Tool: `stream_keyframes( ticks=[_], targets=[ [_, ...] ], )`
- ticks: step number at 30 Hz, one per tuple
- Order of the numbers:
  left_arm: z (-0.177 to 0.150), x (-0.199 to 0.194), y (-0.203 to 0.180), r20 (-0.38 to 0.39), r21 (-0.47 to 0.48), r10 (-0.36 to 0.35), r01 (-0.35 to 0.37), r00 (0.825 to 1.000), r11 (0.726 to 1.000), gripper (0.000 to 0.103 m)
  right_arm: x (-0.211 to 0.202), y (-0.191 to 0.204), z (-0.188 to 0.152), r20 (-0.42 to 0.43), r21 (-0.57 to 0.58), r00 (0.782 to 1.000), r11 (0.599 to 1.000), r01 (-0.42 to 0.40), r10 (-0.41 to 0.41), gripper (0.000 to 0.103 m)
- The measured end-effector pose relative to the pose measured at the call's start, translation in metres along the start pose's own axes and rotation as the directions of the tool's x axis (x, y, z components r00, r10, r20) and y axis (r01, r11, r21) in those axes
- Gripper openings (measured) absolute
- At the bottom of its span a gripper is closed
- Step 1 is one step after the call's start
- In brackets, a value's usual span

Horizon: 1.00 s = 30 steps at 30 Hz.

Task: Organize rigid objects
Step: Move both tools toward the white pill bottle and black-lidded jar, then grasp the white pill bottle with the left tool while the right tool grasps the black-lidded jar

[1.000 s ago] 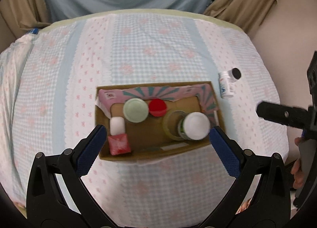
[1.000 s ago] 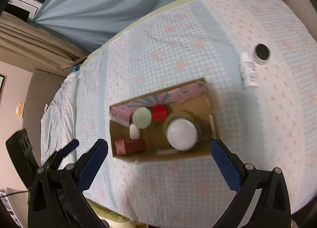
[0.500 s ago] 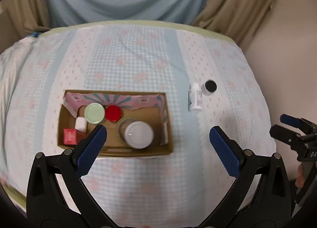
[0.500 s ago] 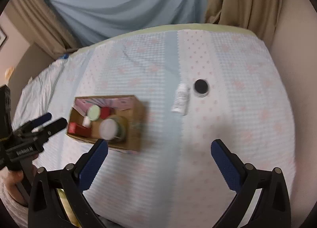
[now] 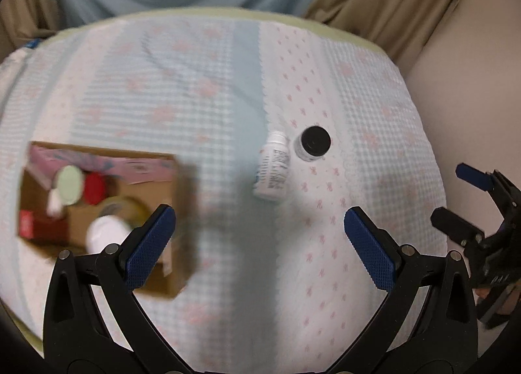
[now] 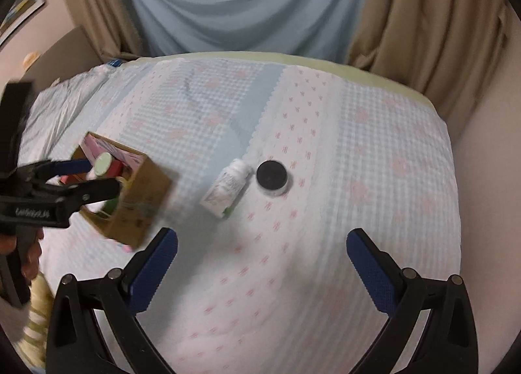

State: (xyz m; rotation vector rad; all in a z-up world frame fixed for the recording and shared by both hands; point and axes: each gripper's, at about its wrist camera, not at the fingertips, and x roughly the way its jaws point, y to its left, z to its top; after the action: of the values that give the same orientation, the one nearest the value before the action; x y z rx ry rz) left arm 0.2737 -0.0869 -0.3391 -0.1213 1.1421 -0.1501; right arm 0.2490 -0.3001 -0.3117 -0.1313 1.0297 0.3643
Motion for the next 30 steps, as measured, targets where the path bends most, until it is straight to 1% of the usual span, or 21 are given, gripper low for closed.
stream_keyframes(
  ticks=[3,6,7,9,10,12,13,14,15,17,19,22,24,26,27,28,29,30],
  targets=[
    [0.008,0.057,-0.007,-0.035,0.004,-0.015,0.015,0.999,1.000,0.103,0.034,-0.012,-0.005,0.042,-0.068,0.999,0.998,-0.002,0.005,0.103],
    [0.014,0.101,-0.014,-0.069,0.025,-0.001,0.003,0.998,1.000,0.100,0.079,-0.022,-0.009,0.058,-0.121,0.998,0.993,-0.005,0.012,0.103],
    [0.017,0.120,-0.017,-0.086,0.038,0.009,-0.006,0.996,0.999,0.097,0.092,-0.026,-0.009,0.060,-0.130,0.998,0.991,-0.009,0.017,0.103],
    [0.020,0.145,-0.017,-0.110,0.048,0.014,-0.008,0.994,0.999,0.096,0.117,-0.030,-0.009,0.060,-0.144,0.998,0.989,-0.017,0.026,0.096],
    [0.021,0.154,-0.017,-0.120,0.050,0.019,-0.013,0.993,0.999,0.094,0.128,-0.031,-0.009,0.057,-0.149,0.998,0.989,-0.020,0.029,0.096],
    [0.023,0.174,-0.015,-0.150,0.051,0.030,-0.023,0.988,0.998,0.089,0.155,-0.033,-0.007,0.057,-0.163,0.997,0.986,-0.036,0.046,0.094],
    [0.023,0.183,-0.013,-0.166,0.049,0.028,-0.020,0.986,0.999,0.083,0.166,-0.034,-0.007,0.058,-0.171,0.997,0.984,-0.044,0.055,0.091],
    [0.023,0.190,-0.013,-0.175,0.047,0.026,-0.018,0.984,0.999,0.081,0.175,-0.035,-0.006,0.054,-0.179,0.997,0.983,-0.051,0.062,0.085],
    [0.023,0.195,-0.013,-0.180,0.048,0.023,-0.015,0.983,0.999,0.081,0.184,-0.035,-0.004,0.051,-0.186,0.997,0.981,-0.055,0.066,0.082],
    [0.024,0.205,-0.014,-0.184,0.063,0.035,-0.024,0.982,0.998,0.074,0.199,-0.035,0.000,0.049,-0.205,0.995,0.976,-0.070,0.082,0.079],
    [0.026,0.212,-0.015,-0.191,0.073,0.039,-0.026,0.981,0.997,0.070,0.210,-0.035,0.004,0.052,-0.231,0.994,0.970,-0.082,0.097,0.078],
    [0.030,0.219,-0.015,-0.197,0.082,0.033,-0.017,0.980,0.996,0.070,0.218,-0.036,0.009,0.054,-0.270,0.990,0.956,-0.113,0.132,0.078],
    [0.033,0.220,-0.020,-0.197,0.111,0.042,-0.020,0.980,0.994,0.069,0.221,-0.035,0.012,0.048,-0.313,0.986,0.940,-0.138,0.160,0.078],
    [0.035,0.224,-0.024,-0.201,0.144,0.036,-0.007,0.979,0.990,0.061,0.225,-0.030,0.014,0.031,-0.372,0.981,0.913,-0.167,0.192,0.077],
    [0.037,0.225,-0.027,-0.203,0.151,0.028,0.003,0.979,0.988,0.059,0.226,-0.028,0.015,0.022,-0.394,0.978,0.901,-0.181,0.206,0.074],
    [0.037,0.226,-0.029,-0.204,0.155,0.017,0.015,0.979,0.988,0.052,0.227,-0.026,0.017,0.013,-0.416,0.975,0.888,-0.195,0.221,0.072],
    [0.038,0.227,-0.030,-0.205,0.155,0.007,0.026,0.979,0.988,0.049,0.229,-0.023,0.018,0.004,-0.436,0.973,0.876,-0.206,0.230,0.067],
    [0.039,0.229,-0.032,-0.204,0.157,0.007,0.025,0.979,0.987,0.049,0.230,-0.021,0.019,-0.007,-0.450,0.971,0.867,-0.215,0.238,0.064]
  ],
)
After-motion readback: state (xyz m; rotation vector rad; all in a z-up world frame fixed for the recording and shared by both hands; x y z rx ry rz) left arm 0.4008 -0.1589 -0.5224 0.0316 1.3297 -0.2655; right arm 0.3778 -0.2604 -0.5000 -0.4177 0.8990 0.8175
